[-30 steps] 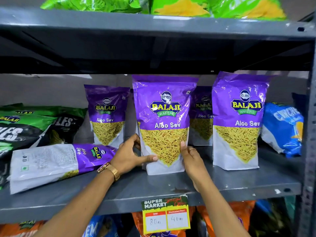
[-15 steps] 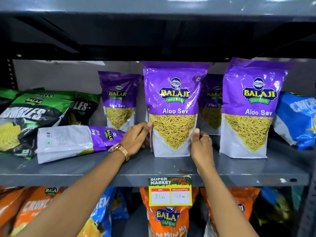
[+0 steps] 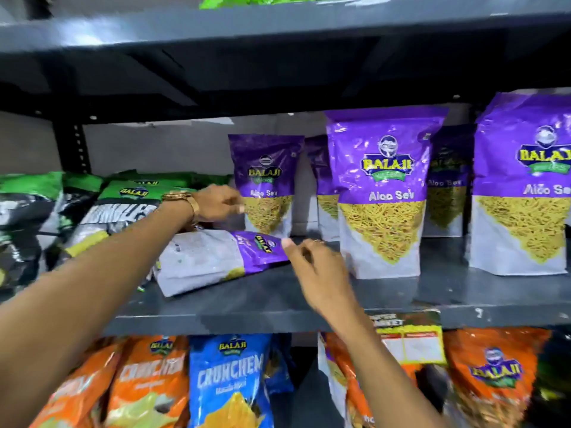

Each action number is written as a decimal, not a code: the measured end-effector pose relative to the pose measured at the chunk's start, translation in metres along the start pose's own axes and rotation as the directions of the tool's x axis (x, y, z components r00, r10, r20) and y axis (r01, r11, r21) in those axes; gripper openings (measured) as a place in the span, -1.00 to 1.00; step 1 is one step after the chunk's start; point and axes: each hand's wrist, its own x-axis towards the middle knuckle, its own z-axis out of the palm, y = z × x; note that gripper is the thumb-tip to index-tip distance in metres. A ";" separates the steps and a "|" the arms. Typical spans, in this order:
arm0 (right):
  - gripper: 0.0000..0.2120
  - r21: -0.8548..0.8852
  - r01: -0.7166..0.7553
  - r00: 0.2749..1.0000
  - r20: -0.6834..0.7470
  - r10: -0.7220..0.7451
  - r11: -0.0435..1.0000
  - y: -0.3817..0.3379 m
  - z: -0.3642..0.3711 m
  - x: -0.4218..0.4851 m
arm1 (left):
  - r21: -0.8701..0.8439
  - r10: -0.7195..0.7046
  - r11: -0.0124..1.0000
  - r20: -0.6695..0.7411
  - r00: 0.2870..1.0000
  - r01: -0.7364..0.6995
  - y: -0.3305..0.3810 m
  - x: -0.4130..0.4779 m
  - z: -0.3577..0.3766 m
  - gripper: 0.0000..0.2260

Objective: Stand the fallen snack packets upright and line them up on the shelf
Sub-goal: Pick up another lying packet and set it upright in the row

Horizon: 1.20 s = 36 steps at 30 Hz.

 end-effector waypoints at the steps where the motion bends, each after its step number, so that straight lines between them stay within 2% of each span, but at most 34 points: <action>1: -0.47 -0.010 -0.079 0.992 0.102 0.080 0.997 -0.005 0.017 0.005 | 0.025 -0.032 0.999 0.019 0.999 0.032 -0.013 -0.005 -0.001 -0.60; 4: -0.18 -0.147 -0.236 0.916 0.296 0.270 0.961 -0.024 0.061 0.016 | 0.035 -0.118 0.993 0.105 0.987 0.115 -0.050 -0.022 0.008 -0.61; 7: -0.16 -0.391 -0.219 0.902 0.268 0.339 0.894 -0.043 0.090 0.024 | -0.064 -0.172 0.980 0.192 0.966 0.187 -0.071 -0.029 0.022 -0.54; 10: -0.12 -0.456 -0.248 0.898 0.223 0.380 0.855 -0.056 0.103 0.026 | -0.121 -0.237 0.954 0.267 0.934 0.276 -0.069 -0.025 0.029 -0.51; 12: -0.10 -0.462 -0.289 0.897 0.177 0.406 0.839 -0.060 0.109 0.026 | -0.149 -0.287 0.927 0.307 0.907 0.344 -0.067 -0.025 0.031 -0.40; 15: -0.10 -0.410 -0.346 0.898 0.115 0.424 0.844 -0.059 0.109 0.025 | -0.172 -0.322 0.915 0.228 0.919 0.364 -0.060 -0.030 0.031 -0.30; 20: -0.21 -0.159 -0.406 0.903 0.085 0.422 0.900 -0.058 0.104 0.011 | -0.318 -0.270 0.915 -0.032 0.962 0.247 -0.044 -0.050 0.032 -0.38; 22: -0.30 -0.029 -0.391 0.916 0.080 0.392 0.920 -0.062 0.099 0.007 | -0.343 -0.296 0.910 -0.143 0.945 0.233 -0.041 -0.058 0.032 -0.39; 25: -0.43 0.042 -0.312 0.950 0.015 0.312 0.949 -0.066 0.090 0.014 | -0.408 -0.323 0.892 -0.279 0.904 0.193 -0.037 -0.061 0.036 -0.43; 28: -0.21 0.063 -0.264 0.962 -0.052 0.267 0.963 -0.059 0.081 0.037 | -0.623 -0.250 0.781 -0.361 0.898 -0.032 -0.024 -0.059 0.035 -0.39; 30: -0.21 0.083 -0.266 0.960 -0.066 0.272 0.960 -0.044 0.074 0.060 | -0.732 -0.263 0.669 -0.396 0.880 -0.130 -0.017 -0.051 0.039 -0.37; 32: -0.34 0.084 -0.294 0.950 -0.078 0.301 0.952 -0.037 0.067 0.083 | -0.776 -0.310 0.610 -0.418 0.854 -0.158 -0.014 -0.039 0.050 -0.36; 34: -0.56 0.077 -0.307 0.948 -0.069 0.312 0.949 -0.034 0.064 0.101 | -0.774 -0.352 0.615 -0.441 0.826 -0.150 -0.011 -0.027 0.062 -0.35; 36: -0.70 0.070 -0.330 0.939 -0.077 0.335 0.941 -0.029 0.064 0.116 | -0.788 -0.384 0.595 -0.449 0.807 -0.155 -0.010 -0.014 0.073 -0.38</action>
